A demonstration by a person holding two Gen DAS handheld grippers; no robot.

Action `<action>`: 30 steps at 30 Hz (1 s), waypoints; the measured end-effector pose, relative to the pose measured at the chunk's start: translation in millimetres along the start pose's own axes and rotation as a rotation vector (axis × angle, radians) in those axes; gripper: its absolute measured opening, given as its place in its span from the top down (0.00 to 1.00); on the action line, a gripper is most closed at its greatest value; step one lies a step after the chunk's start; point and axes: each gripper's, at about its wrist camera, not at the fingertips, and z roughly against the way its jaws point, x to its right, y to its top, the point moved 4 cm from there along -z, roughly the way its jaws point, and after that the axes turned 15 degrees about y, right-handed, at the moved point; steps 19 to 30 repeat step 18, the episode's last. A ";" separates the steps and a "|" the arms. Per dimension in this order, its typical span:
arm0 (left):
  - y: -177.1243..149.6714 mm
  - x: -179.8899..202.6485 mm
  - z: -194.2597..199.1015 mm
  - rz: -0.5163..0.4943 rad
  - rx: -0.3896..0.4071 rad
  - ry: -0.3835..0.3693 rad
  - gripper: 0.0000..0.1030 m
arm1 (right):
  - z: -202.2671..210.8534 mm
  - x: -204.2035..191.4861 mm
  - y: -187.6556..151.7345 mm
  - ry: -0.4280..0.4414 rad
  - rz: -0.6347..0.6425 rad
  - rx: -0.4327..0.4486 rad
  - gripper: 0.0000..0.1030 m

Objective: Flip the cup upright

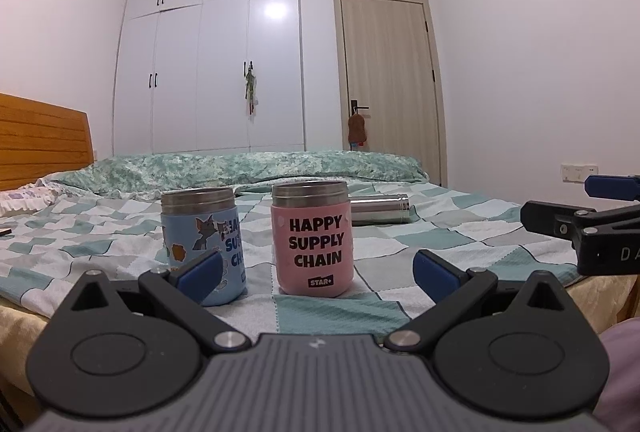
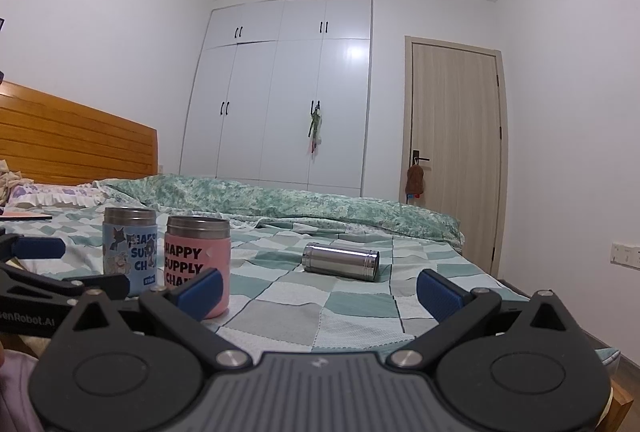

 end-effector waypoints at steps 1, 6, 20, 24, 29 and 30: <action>0.3 0.3 0.3 -0.001 0.002 -0.001 0.00 | 0.1 0.1 -0.3 0.001 0.001 0.000 0.00; 0.6 0.4 0.7 0.000 0.010 -0.004 0.00 | 0.0 0.0 -0.3 0.001 0.002 -0.003 0.00; 0.3 0.1 1.5 0.007 0.010 -0.007 0.00 | 0.2 -0.5 -0.1 0.002 0.006 -0.003 0.00; 0.3 0.1 1.5 0.007 0.010 -0.007 0.00 | 0.2 -0.5 -0.1 0.002 0.006 -0.003 0.00; 0.3 0.1 1.5 0.007 0.010 -0.007 0.00 | 0.2 -0.5 -0.1 0.002 0.006 -0.003 0.00; 0.3 0.1 1.5 0.007 0.010 -0.007 0.00 | 0.2 -0.5 -0.1 0.002 0.006 -0.003 0.00</action>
